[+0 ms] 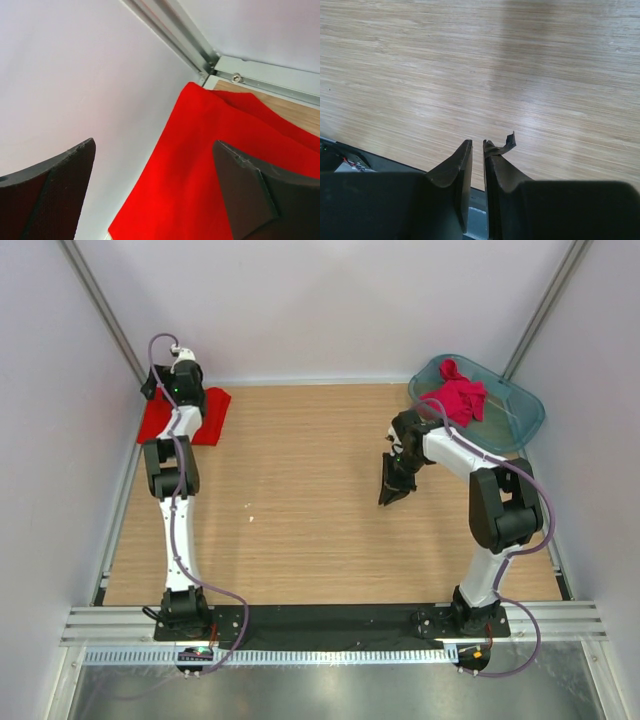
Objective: Fold and stack the t-shirts
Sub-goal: Neatly place the folded tshirt to the corner
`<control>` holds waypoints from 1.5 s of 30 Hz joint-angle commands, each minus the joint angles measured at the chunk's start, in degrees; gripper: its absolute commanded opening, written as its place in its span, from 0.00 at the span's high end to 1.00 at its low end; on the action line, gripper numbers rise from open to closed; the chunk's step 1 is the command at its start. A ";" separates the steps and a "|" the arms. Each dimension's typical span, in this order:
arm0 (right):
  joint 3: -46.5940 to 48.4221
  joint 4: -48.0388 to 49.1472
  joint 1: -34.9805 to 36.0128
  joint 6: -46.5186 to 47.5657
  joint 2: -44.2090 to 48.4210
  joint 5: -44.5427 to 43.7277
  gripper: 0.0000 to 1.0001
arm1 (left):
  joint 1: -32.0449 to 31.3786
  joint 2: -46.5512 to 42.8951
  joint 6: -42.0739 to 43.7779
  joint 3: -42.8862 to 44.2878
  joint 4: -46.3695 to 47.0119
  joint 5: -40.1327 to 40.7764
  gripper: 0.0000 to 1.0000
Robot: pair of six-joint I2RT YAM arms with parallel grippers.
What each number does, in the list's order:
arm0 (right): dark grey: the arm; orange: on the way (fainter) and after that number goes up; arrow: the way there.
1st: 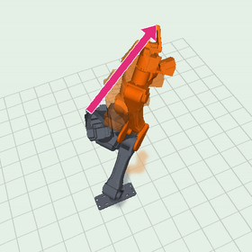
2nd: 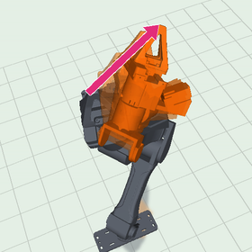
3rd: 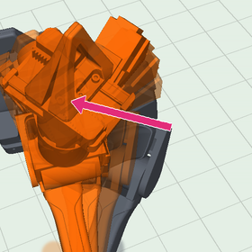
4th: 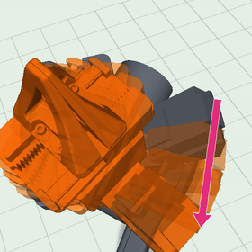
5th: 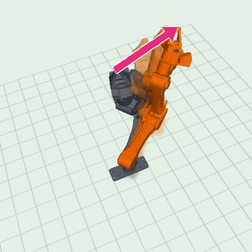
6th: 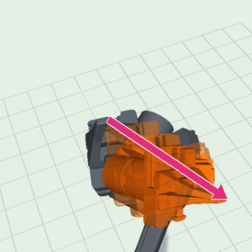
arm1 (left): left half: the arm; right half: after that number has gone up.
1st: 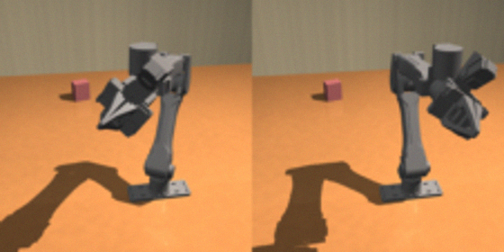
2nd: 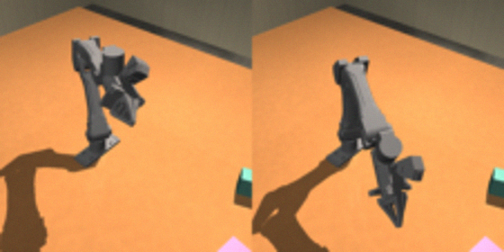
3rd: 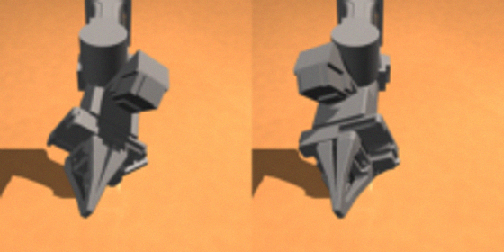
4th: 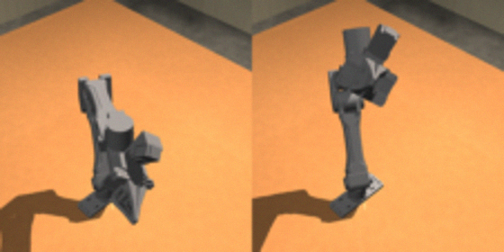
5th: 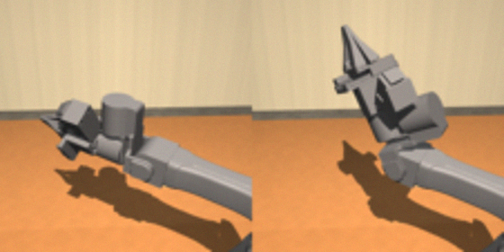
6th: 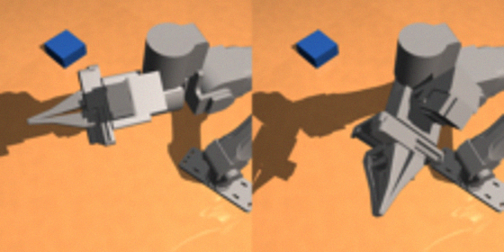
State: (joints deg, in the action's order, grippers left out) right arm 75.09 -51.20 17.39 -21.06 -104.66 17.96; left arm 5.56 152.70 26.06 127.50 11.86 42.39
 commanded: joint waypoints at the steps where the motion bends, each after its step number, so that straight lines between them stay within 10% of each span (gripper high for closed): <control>1: 1.55 -1.18 -0.34 0.93 2.97 -0.55 0.78 | -2.13 -7.67 0.74 0.04 4.23 5.85 0.00; 8: -2.13 -1.36 -0.34 0.58 11.84 -1.25 0.77 | -11.00 -25.58 -4.07 -15.68 -4.35 10.96 0.00; 17: -21.37 7.16 -0.42 -7.50 34.77 1.73 0.74 | -32.59 -57.75 -30.53 -48.18 -24.76 -7.67 0.00; 29: -55.73 50.88 -0.95 -34.38 53.23 8.41 0.64 | -43.27 -106.76 -64.09 -93.46 -19.60 -31.49 0.00; 32: -66.80 64.24 -0.86 -44.04 56.57 6.67 0.55 | -43.27 -119.59 -70.59 -101.99 -18.11 -32.46 0.00; 34: -73.81 68.50 -0.86 -47.74 61.49 5.95 0.01 | -43.27 -126.92 -73.51 -108.30 -17.57 -32.81 0.00; 39: -79.31 58.62 -0.78 -50.13 76.68 4.03 0.01 | -43.27 -154.29 -85.79 -119.40 -22.29 -35.09 0.00; 45: -78.87 36.20 -0.60 -51.01 101.91 2.79 0.00 | -43.36 -149.51 -89.07 -122.57 -13.99 -45.64 0.00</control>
State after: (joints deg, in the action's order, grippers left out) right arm 2.72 -3.36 16.64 -69.82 -9.28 22.48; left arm -37.78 4.43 -57.69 6.55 -9.17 3.05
